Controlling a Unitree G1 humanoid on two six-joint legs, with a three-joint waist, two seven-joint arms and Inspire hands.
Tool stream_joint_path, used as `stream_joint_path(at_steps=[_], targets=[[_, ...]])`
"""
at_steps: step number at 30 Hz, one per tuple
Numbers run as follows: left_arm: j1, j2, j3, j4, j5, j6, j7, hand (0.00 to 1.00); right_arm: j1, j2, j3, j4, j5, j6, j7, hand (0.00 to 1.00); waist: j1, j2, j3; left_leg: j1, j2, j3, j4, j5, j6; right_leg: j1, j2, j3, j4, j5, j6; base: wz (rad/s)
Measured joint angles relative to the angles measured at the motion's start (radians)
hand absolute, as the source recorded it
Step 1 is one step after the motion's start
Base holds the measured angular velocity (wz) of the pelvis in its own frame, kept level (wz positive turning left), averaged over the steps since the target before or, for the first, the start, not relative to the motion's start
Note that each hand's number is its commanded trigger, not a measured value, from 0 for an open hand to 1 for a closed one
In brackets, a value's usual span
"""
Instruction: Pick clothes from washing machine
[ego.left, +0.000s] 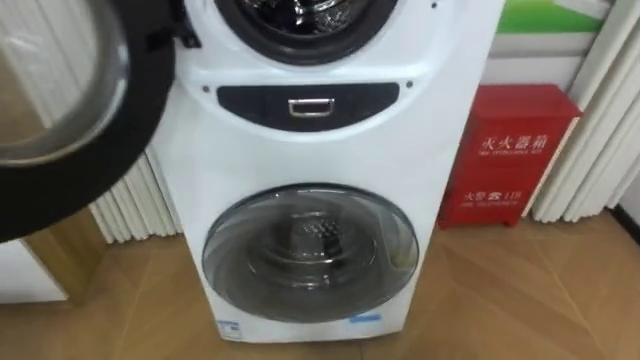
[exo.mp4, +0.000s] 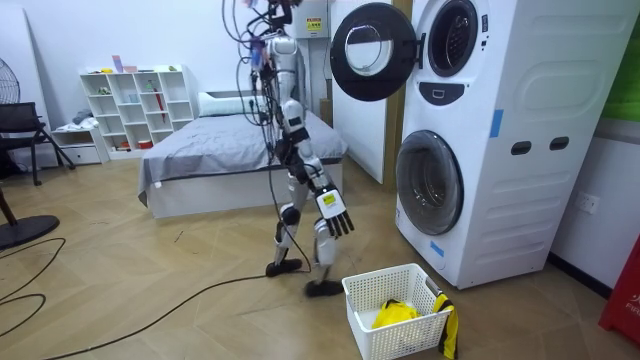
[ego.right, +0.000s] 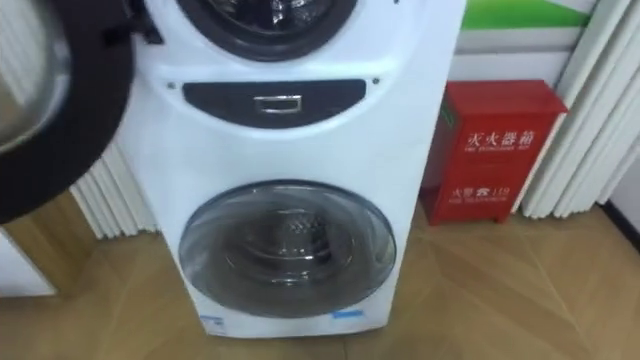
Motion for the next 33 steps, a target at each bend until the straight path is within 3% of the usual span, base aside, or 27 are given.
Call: stream_joint_path(at_steps=[1, 2, 3, 5, 7, 10, 12, 14, 20, 22, 26, 31, 33], targets=[[0.001, 0.002, 0.003, 0.0, -0.001, 0.0, -0.002, 0.0, -0.001, -0.002, 0.004, 0.004, -0.009, 0.0, -0.002, 0.0, 0.013, -0.017, 0.0031, 0.011, -0.015, 0.026, -0.012, 0.022, -0.025, 0.044, -0.017, 0.026, -0.003, -0.053, 0.018, 0.32], [0.002, 0.005, 0.008, 0.001, -0.001, 0.001, -0.002, 0.0, -0.007, -0.002, 0.006, 0.005, -0.011, 0.0, -0.006, 0.0, 0.029, -0.027, 0.0008, 0.015, -0.03, 0.022, -0.009, 0.032, -0.041, 0.054, -0.015, 0.048, -0.04, -0.067, 0.02, -0.34], [0.011, -0.004, 0.026, 0.013, -0.002, 0.002, -0.002, 0.0, -0.02, -0.01, 0.016, 0.007, -0.027, -0.001, -0.013, 0.0, 0.055, -0.009, 0.0018, 0.012, -0.047, 0.016, 0.001, 0.04, -0.055, 0.073, -0.008, 0.055, -0.095, -0.07, 0.003, -0.49], [0.012, -0.002, 0.045, 0.023, -0.007, 0.005, 0.001, 0.0, -0.019, -0.013, 0.02, 0.006, -0.037, -0.002, -0.017, 0.0, 0.056, 0.003, -0.0005, 0.008, -0.048, -0.004, -0.009, 0.051, -0.049, 0.098, 0.009, 0.063, -0.158, -0.036, 0.002, -0.3], [0.01, 0.007, 0.058, 0.02, -0.022, 0.004, 0.006, 0.0, -0.022, -0.004, 0.033, 0.001, -0.04, -0.002, -0.008, 0.0, 0.06, -0.007, -0.0022, 0.008, -0.044, 0.003, -0.03, 0.06, -0.063, 0.105, 0.018, 0.069, -0.201, -0.006, 0.002, -0.16], [0.014, 0.01, 0.085, 0.02, -0.037, 0.005, 0.021, 0.0, -0.023, 0.007, 0.047, 0.001, -0.043, -0.005, 0.01, 0.0, 0.069, -0.013, -0.0084, 0.008, -0.024, 0.028, -0.037, 0.064, -0.06, 0.129, 0.037, 0.075, -0.261, 0.039, 0.004, -0.23], [0.014, 0.011, 0.108, 0.02, -0.043, 0.005, 0.03, 0.0, -0.023, 0.014, 0.05, 0.002, -0.043, -0.006, 0.026, 0.0, 0.072, -0.032, -0.0073, 0.012, -0.019, 0.029, -0.037, 0.064, -0.059, 0.144, 0.052, 0.072, -0.293, 0.055, 0.0, -0.04], [0.019, 0.007, 0.109, 0.02, -0.063, 0.006, 0.031, 0.0, -0.022, 0.014, 0.051, 0.002, -0.043, -0.008, 0.026, 0.0, 0.082, -0.033, -0.0072, 0.021, -0.01, 0.026, -0.038, 0.061, -0.053, 0.156, 0.063, 0.072, -0.313, 0.059, -0.005, -0.15], [0.046, -0.002, 0.142, 0.026, -0.157, 0.006, 0.031, 0.0, -0.027, 0.019, 0.051, 0.0, -0.069, -0.017, 0.036, 0.0, 0.094, -0.021, -0.001, 0.042, 0.012, -0.02, -0.045, 0.06, -0.053, 0.174, 0.091, 0.067, -0.346, 0.066, -0.02, -0.11], [0.058, -0.003, 0.162, 0.026, -0.18, 0.006, 0.035, 0.0, -0.026, 0.019, 0.048, -0.005, -0.071, -0.016, 0.035, 0.0, 0.09, -0.02, 0.001, 0.043, 0.014, -0.059, -0.049, 0.06, -0.053, 0.18, 0.094, 0.06, -0.346, 0.061, -0.028, -0.01], [0.058, -0.002, 0.219, 0.021, -0.225, 0.006, 0.044, 0.0, -0.024, 0.018, -0.022, -0.006, -0.095, -0.016, 0.035, 0.0, 0.084, -0.017, 0.0055, 0.036, 0.013, -0.088, -0.05, 0.06, -0.053, 0.183, 0.091, 0.043, -0.346, 0.055, -0.029, 0.17], [0.036, 0.029, 0.322, -0.001, -0.326, 0.011, 0.097, 0.0, -0.006, 0.017, -0.091, -0.016, -0.087, -0.019, 0.034, 0.0, 0.087, -0.009, 0.0059, 0.036, 0.01, -0.096, -0.053, 0.06, -0.053, 0.187, 0.089, 0.041, -0.348, 0.053, -0.028, 0.07], [0.01, 0.069, 0.379, -0.046, -0.403, 0.011, 0.124, 0.0, 0.016, 0.012, -0.142, -0.05, -0.096, -0.023, 0.032, 0.0, 0.089, 0.006, 0.0023, 0.035, 0.008, -0.096, -0.05, 0.06, -0.053, 0.187, 0.087, 0.044, -0.344, 0.053, -0.028, 0.05]])
